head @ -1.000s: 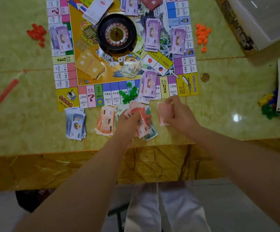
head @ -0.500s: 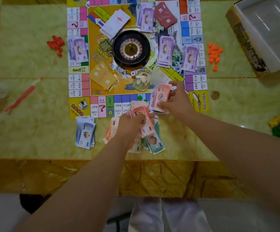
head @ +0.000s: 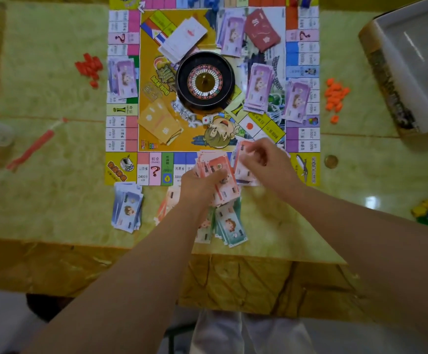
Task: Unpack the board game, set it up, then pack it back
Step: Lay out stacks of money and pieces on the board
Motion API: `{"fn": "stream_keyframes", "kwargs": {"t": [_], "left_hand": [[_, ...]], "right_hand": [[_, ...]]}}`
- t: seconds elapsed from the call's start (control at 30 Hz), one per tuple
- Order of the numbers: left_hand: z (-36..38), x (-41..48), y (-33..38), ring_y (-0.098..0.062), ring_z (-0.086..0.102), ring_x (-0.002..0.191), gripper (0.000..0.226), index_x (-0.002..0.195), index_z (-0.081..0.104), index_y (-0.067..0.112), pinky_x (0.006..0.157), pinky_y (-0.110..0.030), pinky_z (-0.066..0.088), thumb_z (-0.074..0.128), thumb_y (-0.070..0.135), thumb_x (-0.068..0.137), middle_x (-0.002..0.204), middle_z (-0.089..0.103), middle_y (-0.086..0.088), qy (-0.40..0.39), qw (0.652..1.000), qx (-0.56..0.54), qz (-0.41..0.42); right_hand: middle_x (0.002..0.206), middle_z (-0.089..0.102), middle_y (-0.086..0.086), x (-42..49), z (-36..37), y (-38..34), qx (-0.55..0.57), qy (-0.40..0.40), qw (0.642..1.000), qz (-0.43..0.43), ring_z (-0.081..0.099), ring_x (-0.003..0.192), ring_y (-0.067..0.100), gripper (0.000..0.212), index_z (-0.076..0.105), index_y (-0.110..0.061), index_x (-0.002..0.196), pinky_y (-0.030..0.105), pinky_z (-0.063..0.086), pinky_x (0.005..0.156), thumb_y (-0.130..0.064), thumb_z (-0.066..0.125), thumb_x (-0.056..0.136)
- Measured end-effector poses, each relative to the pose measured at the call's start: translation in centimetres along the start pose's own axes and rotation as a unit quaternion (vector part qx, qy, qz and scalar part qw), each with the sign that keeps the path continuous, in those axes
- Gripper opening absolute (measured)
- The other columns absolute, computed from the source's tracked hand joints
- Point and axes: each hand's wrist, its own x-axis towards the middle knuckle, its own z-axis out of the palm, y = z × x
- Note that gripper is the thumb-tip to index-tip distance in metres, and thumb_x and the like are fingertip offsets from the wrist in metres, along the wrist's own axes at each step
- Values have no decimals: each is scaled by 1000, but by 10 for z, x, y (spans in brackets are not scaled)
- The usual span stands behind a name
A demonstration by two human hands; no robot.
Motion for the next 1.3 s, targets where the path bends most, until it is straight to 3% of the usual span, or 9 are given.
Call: {"fn": "stream_keyframes", "kwargs": {"t": [0.13,0.3,0.43,0.57,0.67,0.77,0.93,1.17,1.3], "left_hand": [[29,-9,18,-32,71,80,13,94,67,7,77,-48,59,72,7,83,94,72,-19,-13,999,-23,-20],[67,-13,40,-34,70,84,26,109,60,-2,82,-57,55,64,5,84,99,71,-21,-31,999,-20,-28],[89,-8,52,-27,65,73,15,100,59,1,72,-44,52,55,4,86,85,67,-16,-30,999,-17,-4],[106,5,66,-29,62,77,43,108,55,-2,69,-39,49,63,25,74,91,66,-22,13,1000,-3,3],[112,18,80,-20,45,68,18,95,50,6,59,-27,37,58,21,90,78,48,-9,44,998,35,32],[114,39,84,-19,40,78,32,69,35,18,66,-35,35,56,15,92,70,37,-2,28,998,39,42],[116,55,99,-19,48,72,33,67,41,20,65,-34,42,64,12,89,71,49,-2,9,995,82,58],[121,63,132,-24,59,74,12,82,58,11,60,-34,49,70,9,84,86,65,-15,10,998,32,52],[111,77,160,-24,63,70,33,109,58,0,50,-24,48,69,15,82,93,68,-17,0,1000,-13,23]], "right_hand": [[67,52,-4,-3,-27,-7,16,-115,993,-5,44,56,1,17,63,-10,86,15,39,56,-19,77,81],[66,63,0,11,-60,-2,65,-62,995,29,56,59,9,16,67,-10,77,29,50,63,-21,77,80],[74,70,8,27,-85,2,60,-19,998,30,61,67,17,16,69,-12,76,34,53,69,-25,77,81],[83,68,12,58,-105,11,60,99,990,76,61,73,20,15,64,-13,82,38,54,74,-22,76,81],[78,62,-2,85,-112,20,15,148,984,102,61,77,16,16,63,-15,86,40,54,80,-24,75,82],[95,63,0,100,-111,23,-64,165,975,131,59,90,19,28,58,-15,97,42,51,84,-30,75,82],[92,59,-1,103,-103,21,-120,189,966,127,59,83,21,31,47,-17,99,39,50,71,-28,71,84],[78,68,3,113,-88,-28,69,3,997,29,59,62,3,22,65,-9,85,18,48,62,-26,77,81],[69,67,-1,138,-82,-51,110,33,993,41,60,59,4,16,65,-14,74,23,51,65,-22,79,79]]}}
